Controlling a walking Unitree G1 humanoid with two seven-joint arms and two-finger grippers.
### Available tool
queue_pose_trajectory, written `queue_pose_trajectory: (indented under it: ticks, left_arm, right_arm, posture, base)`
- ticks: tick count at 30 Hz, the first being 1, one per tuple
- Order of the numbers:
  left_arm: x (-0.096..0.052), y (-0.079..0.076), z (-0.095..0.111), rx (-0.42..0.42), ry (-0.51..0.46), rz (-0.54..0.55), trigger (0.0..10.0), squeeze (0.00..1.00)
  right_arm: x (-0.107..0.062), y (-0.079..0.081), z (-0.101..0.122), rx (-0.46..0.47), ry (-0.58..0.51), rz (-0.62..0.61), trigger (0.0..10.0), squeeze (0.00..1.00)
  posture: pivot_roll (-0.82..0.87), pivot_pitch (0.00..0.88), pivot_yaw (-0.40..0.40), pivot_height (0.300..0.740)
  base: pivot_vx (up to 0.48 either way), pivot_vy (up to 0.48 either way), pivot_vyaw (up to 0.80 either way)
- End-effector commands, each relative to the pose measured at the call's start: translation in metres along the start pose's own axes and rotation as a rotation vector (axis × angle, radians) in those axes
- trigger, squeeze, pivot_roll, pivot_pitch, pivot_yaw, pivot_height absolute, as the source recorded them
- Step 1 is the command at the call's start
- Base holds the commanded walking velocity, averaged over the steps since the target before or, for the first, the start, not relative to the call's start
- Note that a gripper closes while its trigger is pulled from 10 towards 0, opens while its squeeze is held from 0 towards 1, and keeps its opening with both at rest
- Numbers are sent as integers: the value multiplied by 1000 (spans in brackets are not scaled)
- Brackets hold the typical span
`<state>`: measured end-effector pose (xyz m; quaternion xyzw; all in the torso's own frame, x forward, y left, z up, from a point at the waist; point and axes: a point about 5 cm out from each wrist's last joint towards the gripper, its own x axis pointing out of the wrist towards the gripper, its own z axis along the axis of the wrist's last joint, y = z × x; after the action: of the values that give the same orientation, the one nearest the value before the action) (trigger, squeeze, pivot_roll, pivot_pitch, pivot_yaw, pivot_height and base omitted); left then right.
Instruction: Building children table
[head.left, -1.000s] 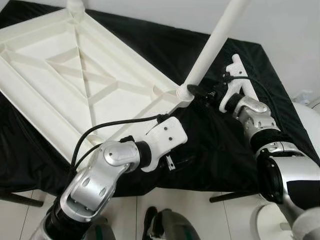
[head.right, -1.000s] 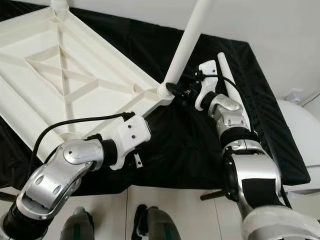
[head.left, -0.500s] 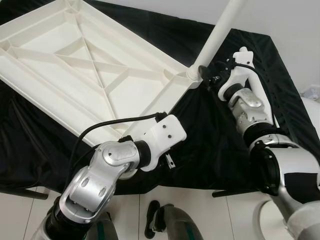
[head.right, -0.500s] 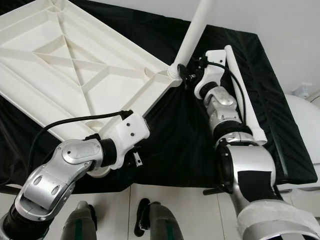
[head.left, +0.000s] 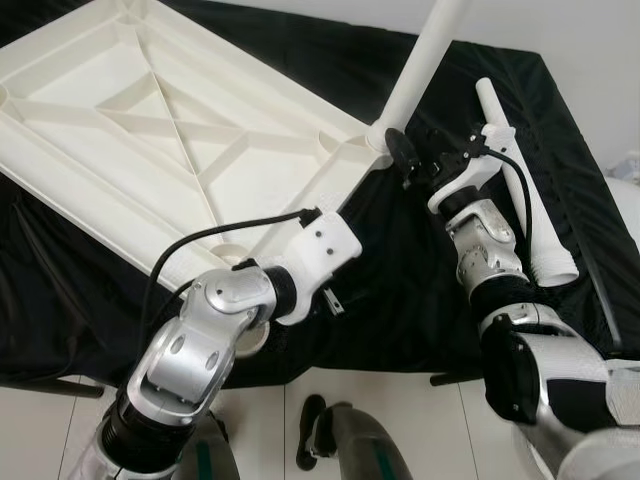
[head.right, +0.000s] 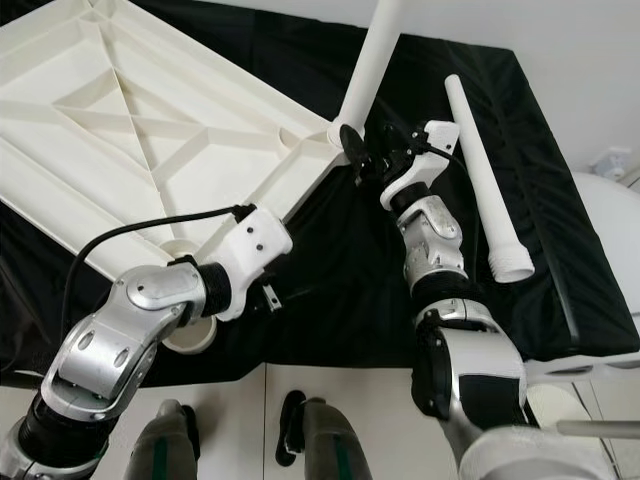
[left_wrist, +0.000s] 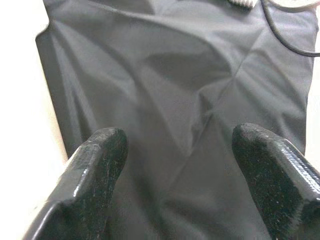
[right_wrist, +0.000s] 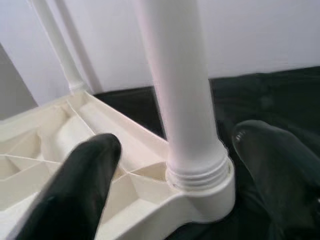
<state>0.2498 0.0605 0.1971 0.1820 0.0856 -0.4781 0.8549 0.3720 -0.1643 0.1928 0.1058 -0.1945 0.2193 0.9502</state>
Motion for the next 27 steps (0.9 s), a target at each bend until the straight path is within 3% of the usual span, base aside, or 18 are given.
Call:
queue_pose_trajectory:
  ticks: [1,3,5,7,8,9,11,14,21,27]
  left_arm:
    - [0,18,0,-3,-2,223,10000,0]
    - [0,18,0,-3,-2,223,10000,0]
    - [-1,32,-1,-8,2,283,10000,0]
    - [-1,32,-1,-8,2,283,10000,0]
    - [-3,42,-4,0,11,327,10000,0]
    - [-3,42,-4,0,11,327,10000,0]
    - [-5,62,-9,-2,27,409,10000,0]
    - [-5,76,-11,-5,35,456,10000,0]
    - [2,89,-29,-12,114,501,10000,0]
    - [10,92,-46,-23,197,496,10000,0]
  right_arm:
    - [-9,5,-3,2,2,-8,10000,0]
    - [-9,5,-3,2,2,-8,10000,0]
    - [-22,16,-9,13,1,2,10000,0]
    - [-22,16,-9,13,1,2,10000,0]
    - [-31,25,-13,18,5,6,10000,0]
    - [-31,25,-13,18,5,6,10000,0]
    - [-47,41,-19,41,16,20,10000,0]
    - [-58,49,-20,65,32,27,10000,0]
    - [-76,59,-15,78,62,18,10000,0]
    - [-86,63,-12,88,82,-15,10000,0]
  posture:
    - [103,177,-122,740]
    - [103,177,-122,740]
    - [92,162,-124,740]
    - [92,162,-124,740]
    - [82,151,-123,740]
    - [82,151,-123,740]
    - [70,133,-121,740]
    - [64,106,-118,740]
    - [45,80,-110,740]
    - [38,77,-105,740]
  base:
    - [0,0,0]
    - [0,0,0]
    - [0,0,0]
    - [0,0,0]
    - [0,0,0]
    - [0,0,0]
    - [0,0,0]
    - [0,0,0]
    - [0,0,0]
    - [0,0,0]
